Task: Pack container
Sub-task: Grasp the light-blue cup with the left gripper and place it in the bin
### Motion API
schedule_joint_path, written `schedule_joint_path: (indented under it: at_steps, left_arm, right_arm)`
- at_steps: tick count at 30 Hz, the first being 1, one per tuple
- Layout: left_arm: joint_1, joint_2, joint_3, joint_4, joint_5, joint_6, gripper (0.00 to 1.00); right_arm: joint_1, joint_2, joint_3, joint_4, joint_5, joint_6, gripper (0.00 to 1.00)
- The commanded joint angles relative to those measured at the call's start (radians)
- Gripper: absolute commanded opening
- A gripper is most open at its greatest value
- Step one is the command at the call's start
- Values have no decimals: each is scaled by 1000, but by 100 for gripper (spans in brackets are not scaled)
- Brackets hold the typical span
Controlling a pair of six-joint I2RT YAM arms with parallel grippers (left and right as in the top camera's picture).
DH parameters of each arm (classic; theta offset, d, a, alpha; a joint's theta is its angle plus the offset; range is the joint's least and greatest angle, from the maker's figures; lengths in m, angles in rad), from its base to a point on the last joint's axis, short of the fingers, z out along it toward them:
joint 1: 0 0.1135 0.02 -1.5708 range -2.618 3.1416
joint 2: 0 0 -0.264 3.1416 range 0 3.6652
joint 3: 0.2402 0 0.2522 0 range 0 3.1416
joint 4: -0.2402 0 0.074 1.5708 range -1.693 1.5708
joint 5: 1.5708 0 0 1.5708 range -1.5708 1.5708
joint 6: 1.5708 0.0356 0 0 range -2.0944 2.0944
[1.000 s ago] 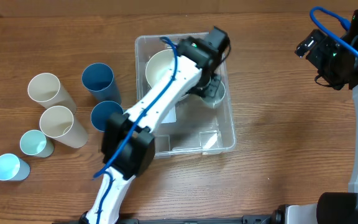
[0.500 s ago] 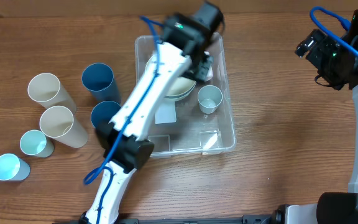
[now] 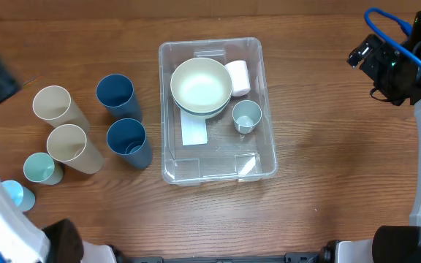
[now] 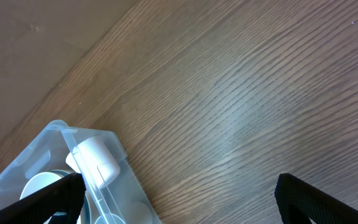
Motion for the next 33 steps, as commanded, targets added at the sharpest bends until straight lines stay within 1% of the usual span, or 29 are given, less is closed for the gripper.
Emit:
schedule_joint_path:
  at_steps: [1, 2, 4, 7, 9, 12, 14, 16, 18, 20, 21, 22, 23, 25, 26, 29, 33]
  left_arm:
    - [219, 61, -272, 14, 91, -61, 73]
    - [297, 82, -386, 60, 124, -63, 76]
    - [390, 106, -536, 126, 144, -69, 76]
    - [495, 117, -715, 210, 152, -80, 71]
    - [549, 117, -784, 249, 139, -89, 68]
    - [649, 117, -880, 303, 106, -134, 69]
    - [683, 117, -925, 348, 109, -140, 70]
    - [703, 117, -988, 433, 129, -138, 70]
    - [702, 117, -1048, 543, 185, -98, 68]
    - [685, 121, -1094, 627, 205, -87, 59]
    - [675, 121, -1117, 656, 205, -87, 50]
    - [665, 121, -1133, 673, 205, -87, 37]
    - [658, 121, -1140, 684, 208, -87, 28]
    - [654, 121, -1138, 690, 228, -86, 10]
    - [654, 119, -1133, 682, 239, -83, 4]
    - [660, 95, -1061, 594, 241, -80, 4]
    - [647, -7, -830, 380, 265, -125, 4]
  right_arm:
    - [0, -5, 9, 5, -6, 5, 100]
    - [0, -5, 9, 5, -6, 5, 100]
    - [0, -5, 9, 5, -6, 5, 100]
    - [0, -5, 9, 5, -6, 5, 100]
    - [0, -5, 9, 5, -6, 5, 100]
    - [0, -5, 9, 5, -6, 5, 100]
    - [0, -5, 9, 5, -6, 5, 100]
    - [0, -5, 9, 5, -6, 5, 100]
    - [0, -5, 9, 5, -5, 5, 100]
    - [0, -5, 9, 5, -6, 5, 100]
    - [0, -5, 9, 5, -6, 5, 100]
    - [0, -5, 9, 5, -6, 5, 100]
    - [0, -5, 9, 5, -6, 5, 100]
    - [0, -5, 9, 5, -6, 5, 100]
    - [0, -5, 9, 5, -6, 5, 100]
    - [0, -5, 9, 5, -5, 5, 100]
    - [0, -5, 9, 5, -6, 5, 100]
